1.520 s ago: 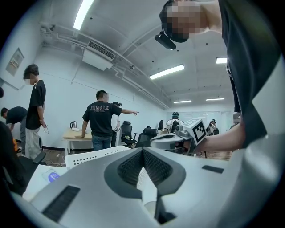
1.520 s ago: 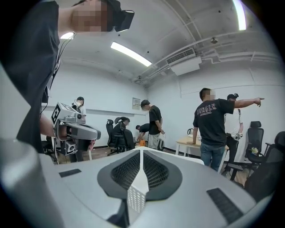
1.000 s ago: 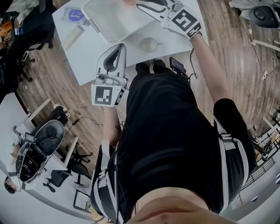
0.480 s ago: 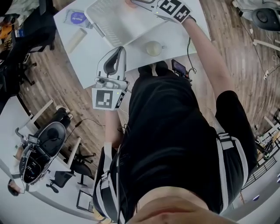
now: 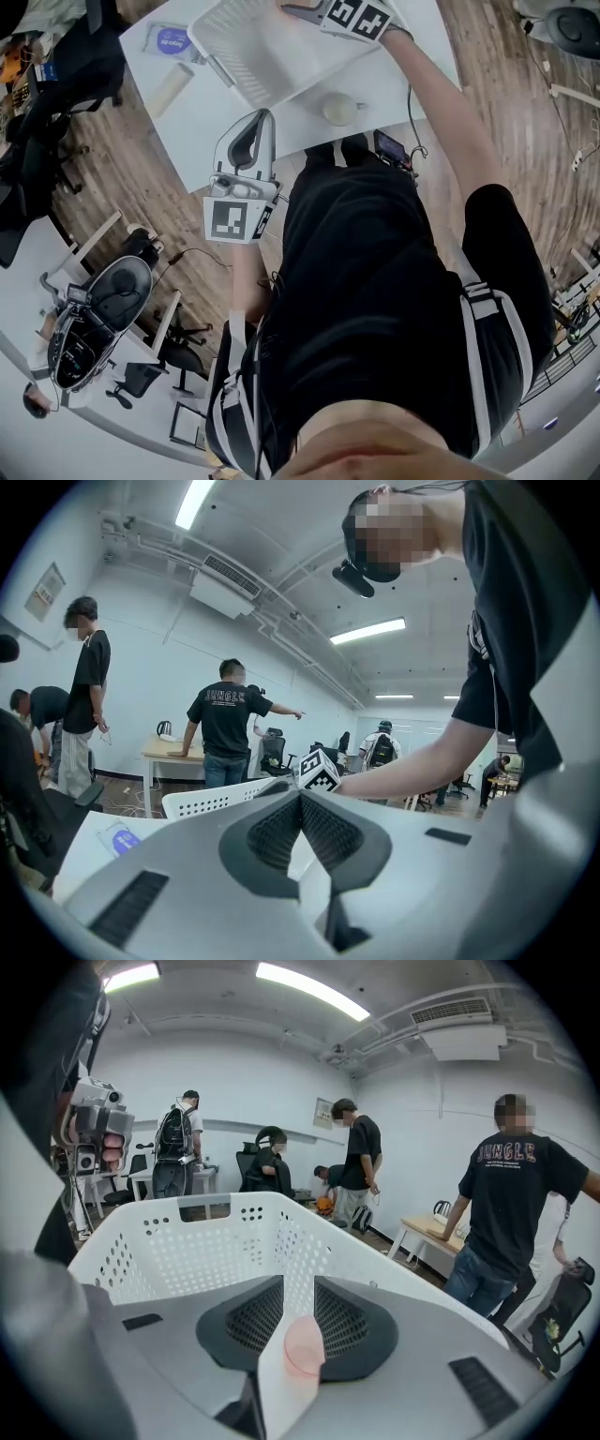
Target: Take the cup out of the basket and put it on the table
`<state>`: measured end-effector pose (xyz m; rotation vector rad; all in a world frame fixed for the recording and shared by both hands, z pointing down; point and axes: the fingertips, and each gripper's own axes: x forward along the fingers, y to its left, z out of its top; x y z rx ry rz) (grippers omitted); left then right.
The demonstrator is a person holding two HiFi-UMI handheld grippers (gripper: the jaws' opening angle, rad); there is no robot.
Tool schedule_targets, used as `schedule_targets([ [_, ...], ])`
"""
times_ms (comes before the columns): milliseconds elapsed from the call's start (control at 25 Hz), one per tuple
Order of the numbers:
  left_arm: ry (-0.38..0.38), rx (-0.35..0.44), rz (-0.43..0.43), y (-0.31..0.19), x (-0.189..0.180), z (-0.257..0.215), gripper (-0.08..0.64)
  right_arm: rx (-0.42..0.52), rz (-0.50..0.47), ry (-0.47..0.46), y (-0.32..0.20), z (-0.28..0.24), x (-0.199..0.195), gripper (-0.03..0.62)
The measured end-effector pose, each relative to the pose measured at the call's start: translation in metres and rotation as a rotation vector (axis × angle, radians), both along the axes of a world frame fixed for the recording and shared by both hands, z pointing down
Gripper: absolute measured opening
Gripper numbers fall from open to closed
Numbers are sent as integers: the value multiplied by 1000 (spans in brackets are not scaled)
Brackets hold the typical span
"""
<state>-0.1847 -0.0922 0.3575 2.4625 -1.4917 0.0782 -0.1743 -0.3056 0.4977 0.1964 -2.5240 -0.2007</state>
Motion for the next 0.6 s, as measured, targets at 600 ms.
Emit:
schedule_targets([
  [600, 2, -21, -8, -7, 1, 7, 19, -90, -107, 158, 6, 73, -11, 95],
])
